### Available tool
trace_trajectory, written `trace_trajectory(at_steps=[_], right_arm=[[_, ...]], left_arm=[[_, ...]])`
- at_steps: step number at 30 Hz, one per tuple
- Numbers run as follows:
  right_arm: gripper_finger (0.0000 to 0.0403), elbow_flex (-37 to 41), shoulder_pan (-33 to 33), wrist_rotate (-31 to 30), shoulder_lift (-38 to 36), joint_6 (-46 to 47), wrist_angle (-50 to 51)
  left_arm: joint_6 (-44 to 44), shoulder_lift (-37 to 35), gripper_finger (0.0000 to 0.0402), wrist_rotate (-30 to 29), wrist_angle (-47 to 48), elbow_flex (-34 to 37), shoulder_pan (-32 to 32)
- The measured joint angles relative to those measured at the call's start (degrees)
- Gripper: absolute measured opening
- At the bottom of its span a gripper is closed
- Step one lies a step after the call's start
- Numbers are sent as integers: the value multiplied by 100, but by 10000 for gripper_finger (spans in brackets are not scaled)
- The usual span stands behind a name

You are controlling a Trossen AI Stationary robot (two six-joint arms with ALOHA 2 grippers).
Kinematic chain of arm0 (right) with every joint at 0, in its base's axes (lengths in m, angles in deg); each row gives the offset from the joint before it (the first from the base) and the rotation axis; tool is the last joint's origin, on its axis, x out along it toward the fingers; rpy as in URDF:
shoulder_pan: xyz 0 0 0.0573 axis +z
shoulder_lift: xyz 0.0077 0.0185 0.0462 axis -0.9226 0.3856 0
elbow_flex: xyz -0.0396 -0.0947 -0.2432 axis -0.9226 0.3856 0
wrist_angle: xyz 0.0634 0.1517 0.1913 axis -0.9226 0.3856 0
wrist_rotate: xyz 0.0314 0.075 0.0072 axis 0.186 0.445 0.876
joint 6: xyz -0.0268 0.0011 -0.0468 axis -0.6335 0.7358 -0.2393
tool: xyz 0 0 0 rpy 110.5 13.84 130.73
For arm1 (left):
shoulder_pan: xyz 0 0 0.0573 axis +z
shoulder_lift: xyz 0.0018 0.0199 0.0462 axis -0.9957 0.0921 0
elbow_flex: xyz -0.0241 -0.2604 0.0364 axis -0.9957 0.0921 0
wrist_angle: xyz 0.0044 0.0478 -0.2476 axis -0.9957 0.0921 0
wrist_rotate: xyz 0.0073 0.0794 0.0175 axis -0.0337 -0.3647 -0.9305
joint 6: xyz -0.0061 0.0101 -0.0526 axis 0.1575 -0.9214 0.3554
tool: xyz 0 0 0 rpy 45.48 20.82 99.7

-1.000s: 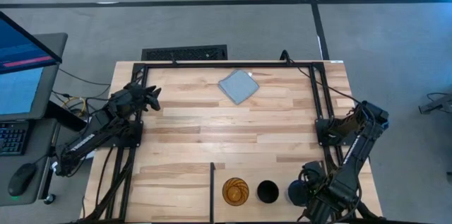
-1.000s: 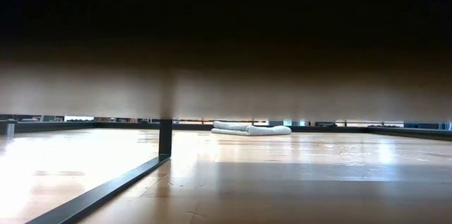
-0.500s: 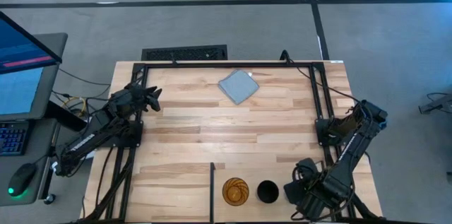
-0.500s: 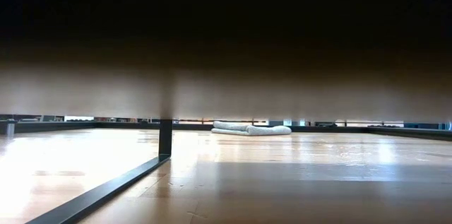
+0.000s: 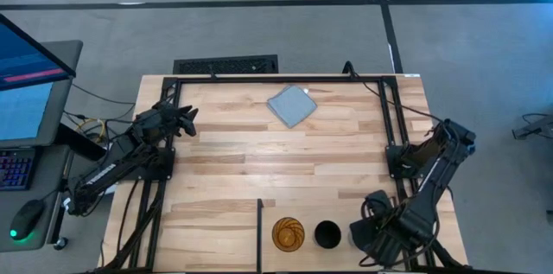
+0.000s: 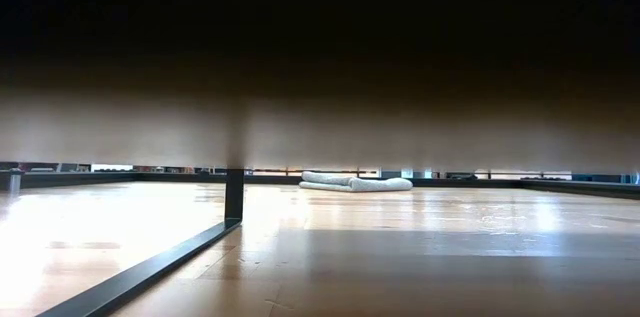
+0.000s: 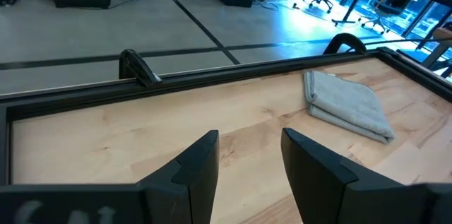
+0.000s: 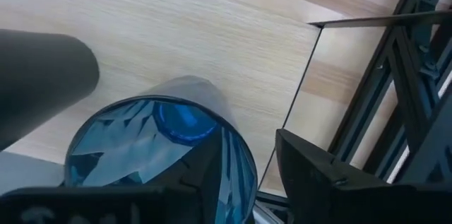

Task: Stack small to large cups/mugs on shelf
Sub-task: Return to Home Position

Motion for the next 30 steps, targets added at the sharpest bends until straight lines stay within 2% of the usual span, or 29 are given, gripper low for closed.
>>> trace_trajectory(at_steps=[12,16,19,21,25,30], right_arm=[[153,-288,7,-62,-113,-3,520],[153,-746,-6,-529,-144,-201,704],[149,-967,-46,-1327,-313,-358,720],[147,-986,-116,-2125,-519,-739,718],[146,-834,-431,-3555,-1057,-2435,719],[145,-628,-988,-5650,-1728,-3758,721]], left_arm=[[2,1,146,-2,2,0,-2],[4,0,146,-2,2,0,0],[7,1,146,-2,2,0,-1],[7,0,146,-4,2,0,0],[2,2,146,-44,2,0,-1],[7,2,146,-3,-136,26,0]])
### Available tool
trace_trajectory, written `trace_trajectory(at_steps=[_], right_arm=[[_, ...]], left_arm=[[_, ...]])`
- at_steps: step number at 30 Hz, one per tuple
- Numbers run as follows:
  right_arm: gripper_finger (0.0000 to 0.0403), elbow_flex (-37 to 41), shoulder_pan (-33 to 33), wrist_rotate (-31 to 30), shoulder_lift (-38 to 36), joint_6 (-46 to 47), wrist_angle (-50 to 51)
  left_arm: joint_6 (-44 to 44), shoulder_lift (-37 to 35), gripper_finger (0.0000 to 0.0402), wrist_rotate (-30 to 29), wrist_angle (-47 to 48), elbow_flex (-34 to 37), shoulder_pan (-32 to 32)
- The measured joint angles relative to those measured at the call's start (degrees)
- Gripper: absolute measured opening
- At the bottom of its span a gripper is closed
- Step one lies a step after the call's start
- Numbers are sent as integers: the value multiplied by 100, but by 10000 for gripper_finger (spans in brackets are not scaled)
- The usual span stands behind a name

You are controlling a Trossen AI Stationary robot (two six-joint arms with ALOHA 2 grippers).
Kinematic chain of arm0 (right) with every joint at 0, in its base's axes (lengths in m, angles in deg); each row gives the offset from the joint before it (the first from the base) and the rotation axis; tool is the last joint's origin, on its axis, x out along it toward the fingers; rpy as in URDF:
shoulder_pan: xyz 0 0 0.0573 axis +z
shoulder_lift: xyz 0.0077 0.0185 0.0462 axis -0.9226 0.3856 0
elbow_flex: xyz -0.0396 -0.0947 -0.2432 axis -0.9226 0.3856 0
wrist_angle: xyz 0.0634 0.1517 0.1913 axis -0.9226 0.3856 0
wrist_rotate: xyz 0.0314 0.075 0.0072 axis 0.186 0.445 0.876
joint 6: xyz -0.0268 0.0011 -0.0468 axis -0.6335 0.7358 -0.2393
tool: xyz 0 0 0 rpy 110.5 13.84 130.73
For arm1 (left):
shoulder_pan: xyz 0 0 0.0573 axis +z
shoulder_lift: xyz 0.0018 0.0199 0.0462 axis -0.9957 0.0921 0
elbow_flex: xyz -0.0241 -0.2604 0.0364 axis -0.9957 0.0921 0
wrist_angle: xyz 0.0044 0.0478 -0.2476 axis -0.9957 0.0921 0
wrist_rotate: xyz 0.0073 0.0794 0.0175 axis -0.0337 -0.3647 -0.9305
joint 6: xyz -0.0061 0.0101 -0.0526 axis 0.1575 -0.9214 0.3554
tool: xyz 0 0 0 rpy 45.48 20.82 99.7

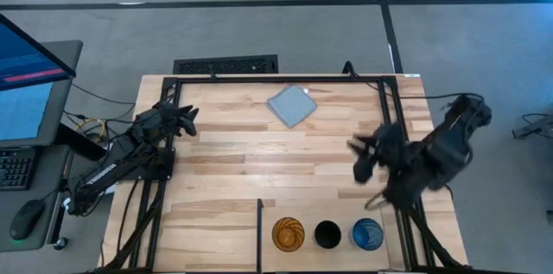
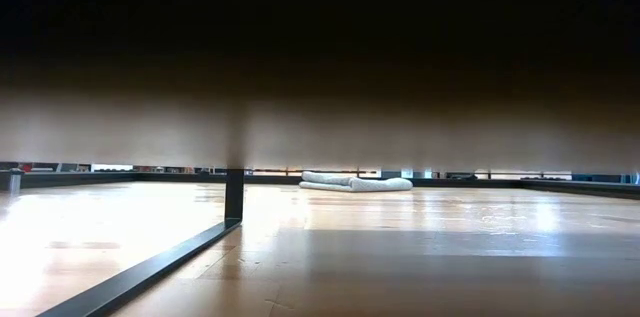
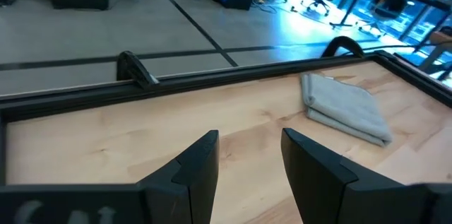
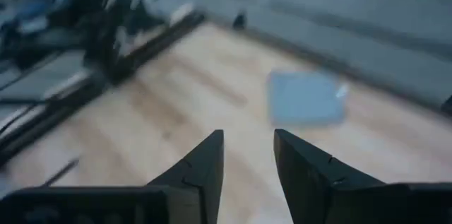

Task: Stack small to large cups/mugs on shelf
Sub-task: Return to Home Position

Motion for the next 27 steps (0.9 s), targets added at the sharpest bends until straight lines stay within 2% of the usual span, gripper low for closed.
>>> trace_trajectory(at_steps=[6,10,13,17,21,24,27], right_arm=[[148,307,-945,-553,-725,-1585,-24],[146,478,-1470,-1554,-1032,-2440,-519],[144,682,-1876,-1720,-1219,-3150,-1018],[144,1101,-2449,-1351,-1461,-3862,-1650],[146,1764,-3148,-639,-1781,-4809,-2777],[144,2419,-3778,91,-2110,-6036,-4237],[142,3189,-4534,1215,-2471,-7301,-6034]], left_arm=[[-31,-3,146,502,-499,7,0],[-240,-4,146,984,-781,3,-2],[-461,-2,146,1148,-1007,0,-2],[-715,-2,146,1143,-1421,-8,-1],[-832,-2,146,1015,-1777,-13,0],[-986,-2,146,884,-1881,-15,-1],[-1111,23,146,651,-1886,-15,0]])
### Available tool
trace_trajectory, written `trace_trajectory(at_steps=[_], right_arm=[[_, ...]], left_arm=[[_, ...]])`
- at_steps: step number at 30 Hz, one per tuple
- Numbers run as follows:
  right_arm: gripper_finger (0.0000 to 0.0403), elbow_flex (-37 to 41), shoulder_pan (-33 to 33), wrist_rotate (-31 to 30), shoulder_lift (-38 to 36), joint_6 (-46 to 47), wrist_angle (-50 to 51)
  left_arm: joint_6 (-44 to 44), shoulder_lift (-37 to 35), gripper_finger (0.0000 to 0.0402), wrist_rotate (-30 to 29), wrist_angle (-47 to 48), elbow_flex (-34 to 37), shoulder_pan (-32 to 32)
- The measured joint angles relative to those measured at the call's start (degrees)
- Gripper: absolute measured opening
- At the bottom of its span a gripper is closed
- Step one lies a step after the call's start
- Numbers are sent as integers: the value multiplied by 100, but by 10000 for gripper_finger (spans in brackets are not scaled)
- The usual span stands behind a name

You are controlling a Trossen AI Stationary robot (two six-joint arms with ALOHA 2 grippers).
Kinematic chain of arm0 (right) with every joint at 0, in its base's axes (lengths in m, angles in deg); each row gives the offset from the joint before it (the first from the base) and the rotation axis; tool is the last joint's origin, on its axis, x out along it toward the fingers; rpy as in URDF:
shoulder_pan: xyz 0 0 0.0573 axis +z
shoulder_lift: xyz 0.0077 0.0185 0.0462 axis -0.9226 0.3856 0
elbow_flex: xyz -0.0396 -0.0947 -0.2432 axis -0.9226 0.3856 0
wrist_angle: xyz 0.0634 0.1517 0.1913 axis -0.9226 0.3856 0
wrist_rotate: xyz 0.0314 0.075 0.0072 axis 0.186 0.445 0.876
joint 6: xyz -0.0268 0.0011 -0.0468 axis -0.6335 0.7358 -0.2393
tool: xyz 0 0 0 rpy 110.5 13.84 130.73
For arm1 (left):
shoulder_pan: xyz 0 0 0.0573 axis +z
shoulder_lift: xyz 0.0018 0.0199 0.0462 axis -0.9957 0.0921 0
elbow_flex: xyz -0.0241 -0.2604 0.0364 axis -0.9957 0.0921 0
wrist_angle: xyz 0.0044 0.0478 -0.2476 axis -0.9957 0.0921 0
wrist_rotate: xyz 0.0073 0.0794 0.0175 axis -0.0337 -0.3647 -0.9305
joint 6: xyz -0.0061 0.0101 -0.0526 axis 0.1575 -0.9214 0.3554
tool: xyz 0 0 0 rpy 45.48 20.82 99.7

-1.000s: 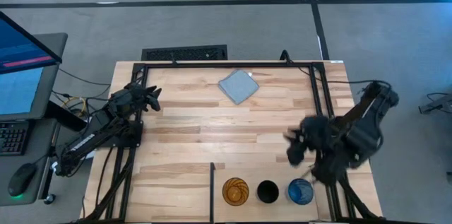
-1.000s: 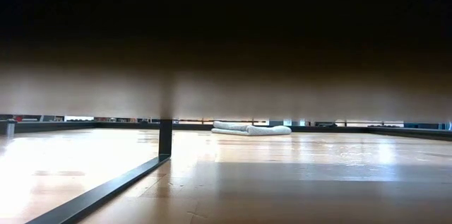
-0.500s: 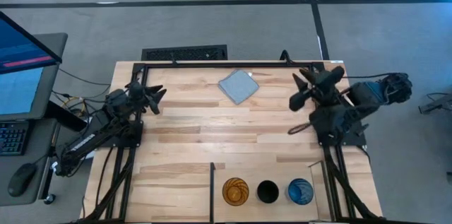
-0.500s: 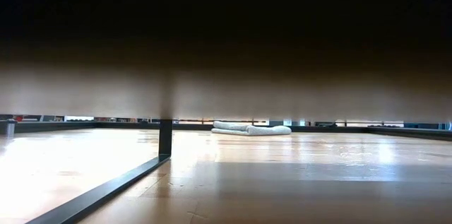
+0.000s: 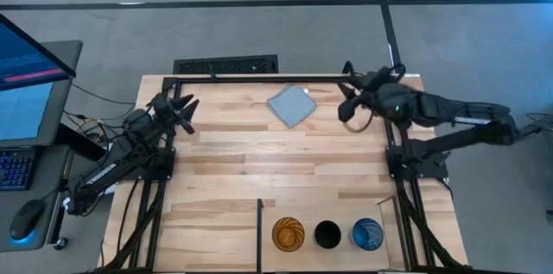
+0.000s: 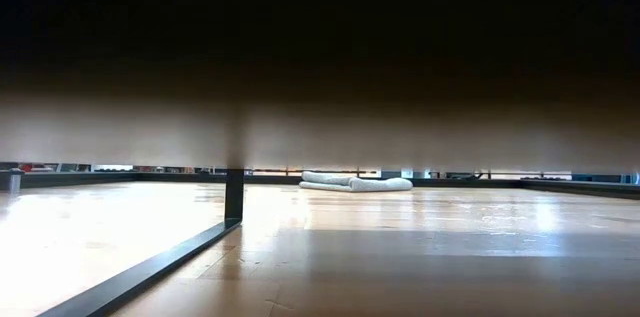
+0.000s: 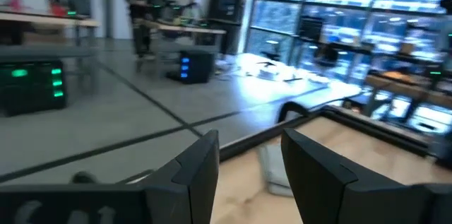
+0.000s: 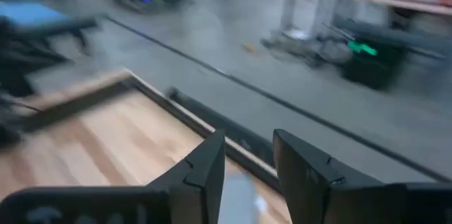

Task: Stack small to large cups/mugs on shelf
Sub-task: Return to Home Position

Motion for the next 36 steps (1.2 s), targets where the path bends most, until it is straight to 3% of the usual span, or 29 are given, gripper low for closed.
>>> trace_trajectory(at_steps=[2,4,7,15,18,27,36], right_arm=[[141,492,-542,898,-260,-584,-1005],[142,888,-1048,1333,-497,-816,-1640],[143,1304,-1748,1734,-865,-782,-1732],[141,2222,-3700,4915,-1944,-924,-2447],[142,2452,-4272,5647,-2135,-901,-2560],[144,3395,-4898,6095,-2383,-616,-3007],[144,4215,-4886,6077,-3527,-183,-3178]], left_arm=[[-6,59,146,-305,-16,0,0],[-78,111,146,-639,-78,-2,0],[-240,203,146,-994,-229,-9,0],[-310,535,146,-1295,-366,-10,89],[-448,717,146,-1293,-534,-11,250],[-606,828,146,-1435,-938,-15,738],[-606,761,146,-1422,-911,-15,750]])
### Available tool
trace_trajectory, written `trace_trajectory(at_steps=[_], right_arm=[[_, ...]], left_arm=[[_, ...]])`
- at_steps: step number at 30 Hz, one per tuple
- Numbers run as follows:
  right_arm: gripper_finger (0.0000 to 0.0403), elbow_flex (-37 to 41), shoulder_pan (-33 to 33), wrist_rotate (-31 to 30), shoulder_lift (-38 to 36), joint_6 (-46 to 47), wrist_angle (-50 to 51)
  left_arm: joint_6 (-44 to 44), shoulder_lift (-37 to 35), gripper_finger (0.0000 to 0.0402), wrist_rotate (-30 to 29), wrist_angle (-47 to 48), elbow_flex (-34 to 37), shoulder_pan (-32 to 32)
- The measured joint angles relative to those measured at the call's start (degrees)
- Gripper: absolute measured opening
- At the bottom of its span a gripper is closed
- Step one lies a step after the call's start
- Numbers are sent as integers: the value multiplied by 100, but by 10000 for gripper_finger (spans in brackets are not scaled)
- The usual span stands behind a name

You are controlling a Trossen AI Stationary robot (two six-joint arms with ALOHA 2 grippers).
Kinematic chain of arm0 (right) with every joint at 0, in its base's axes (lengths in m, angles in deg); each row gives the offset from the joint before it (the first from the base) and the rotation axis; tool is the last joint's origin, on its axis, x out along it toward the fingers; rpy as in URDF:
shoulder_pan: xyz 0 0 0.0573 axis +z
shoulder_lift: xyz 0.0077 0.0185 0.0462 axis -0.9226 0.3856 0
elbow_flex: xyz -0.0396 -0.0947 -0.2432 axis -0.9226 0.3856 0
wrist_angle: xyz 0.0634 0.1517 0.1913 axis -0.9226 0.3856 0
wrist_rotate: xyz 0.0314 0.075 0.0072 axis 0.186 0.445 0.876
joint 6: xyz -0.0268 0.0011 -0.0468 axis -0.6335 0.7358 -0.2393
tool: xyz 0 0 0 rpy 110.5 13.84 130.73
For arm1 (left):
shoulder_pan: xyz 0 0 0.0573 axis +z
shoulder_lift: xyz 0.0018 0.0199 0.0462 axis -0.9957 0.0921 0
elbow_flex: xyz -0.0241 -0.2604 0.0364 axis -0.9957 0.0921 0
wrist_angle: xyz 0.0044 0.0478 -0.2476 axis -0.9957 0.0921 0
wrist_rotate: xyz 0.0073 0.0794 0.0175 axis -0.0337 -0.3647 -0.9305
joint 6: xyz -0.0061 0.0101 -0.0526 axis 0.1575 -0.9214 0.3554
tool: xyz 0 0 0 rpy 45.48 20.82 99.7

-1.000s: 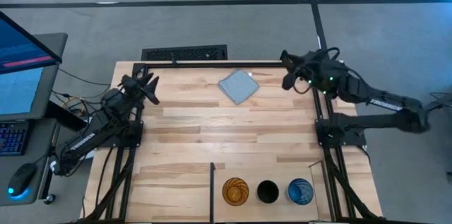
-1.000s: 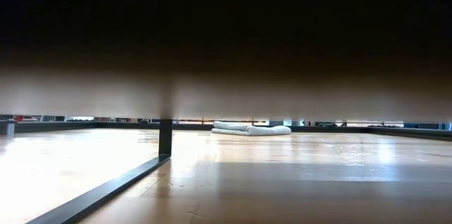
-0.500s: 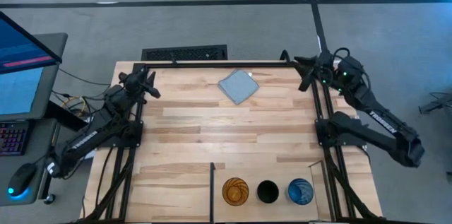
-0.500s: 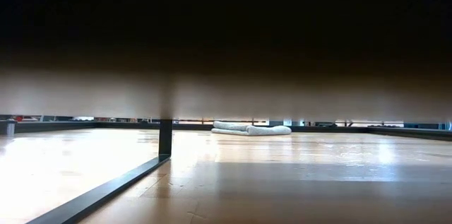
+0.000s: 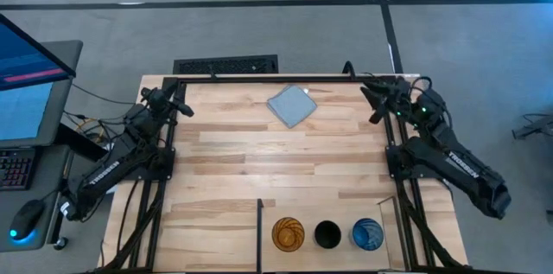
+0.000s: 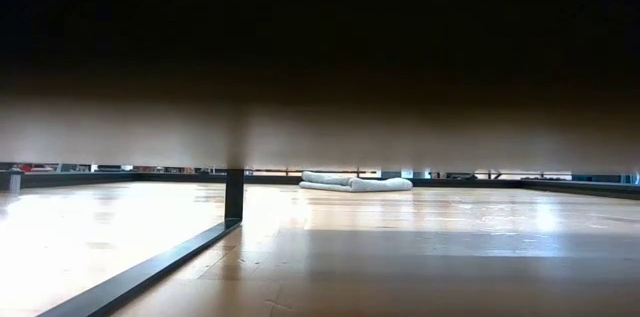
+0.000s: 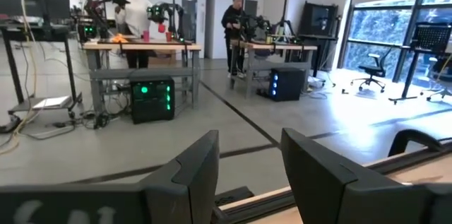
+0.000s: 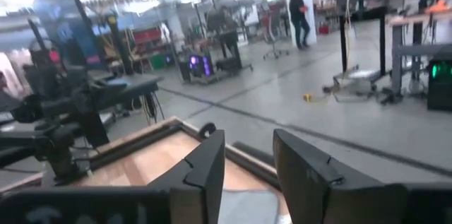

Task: Stack small to large cups/mugs on shelf
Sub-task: Return to Home Position

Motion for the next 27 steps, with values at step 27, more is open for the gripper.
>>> trace_trajectory(at_steps=[27], right_arm=[[141,772,0,-780,-1796,381,999]], left_arm=[[642,-790,146,-348,640,413,-9]])
